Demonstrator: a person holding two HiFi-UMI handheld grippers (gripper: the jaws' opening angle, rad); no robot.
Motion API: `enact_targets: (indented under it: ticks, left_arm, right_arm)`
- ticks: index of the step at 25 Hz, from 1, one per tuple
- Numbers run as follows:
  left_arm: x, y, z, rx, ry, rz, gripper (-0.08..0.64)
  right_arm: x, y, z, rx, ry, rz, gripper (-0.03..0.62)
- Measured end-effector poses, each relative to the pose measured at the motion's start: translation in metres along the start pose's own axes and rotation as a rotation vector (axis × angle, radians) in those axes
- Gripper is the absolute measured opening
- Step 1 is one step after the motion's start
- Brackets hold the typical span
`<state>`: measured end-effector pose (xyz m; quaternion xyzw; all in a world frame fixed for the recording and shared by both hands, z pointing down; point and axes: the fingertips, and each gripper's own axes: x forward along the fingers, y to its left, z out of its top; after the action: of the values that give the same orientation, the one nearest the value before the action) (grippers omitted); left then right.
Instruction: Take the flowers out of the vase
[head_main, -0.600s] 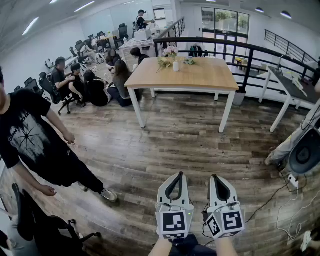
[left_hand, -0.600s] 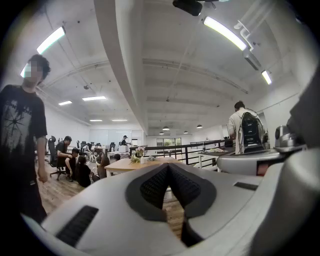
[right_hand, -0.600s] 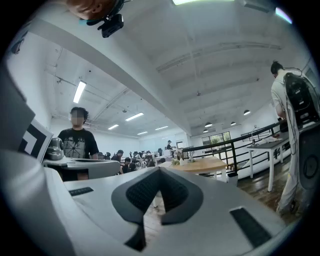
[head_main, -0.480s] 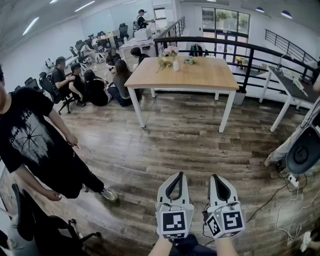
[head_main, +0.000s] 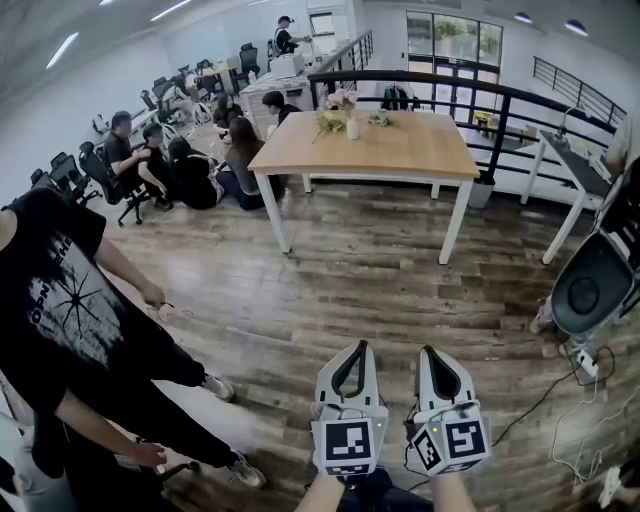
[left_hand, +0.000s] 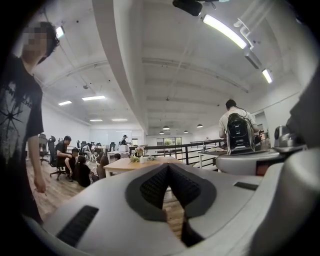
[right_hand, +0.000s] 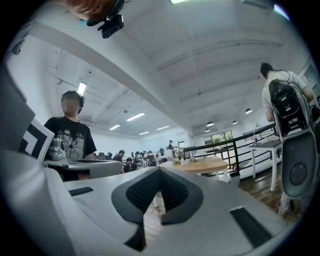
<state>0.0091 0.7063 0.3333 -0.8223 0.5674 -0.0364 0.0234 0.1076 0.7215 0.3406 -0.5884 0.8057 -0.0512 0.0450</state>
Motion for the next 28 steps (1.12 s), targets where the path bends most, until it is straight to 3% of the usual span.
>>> enact_targets:
  ticks: [14, 28]
  left_arm:
    - [0.019, -0.006, -0.002, 0.001, 0.014, 0.034, 0.034]
    - [0.098, 0.033, -0.021, -0.018, 0.024, 0.025, 0.034]
  right_arm:
    - [0.015, -0.019, -0.005, 0.026, 0.010, 0.038, -0.005]
    - [0.099, -0.040, -0.017, 0.020, 0.026, 0.016, -0.005]
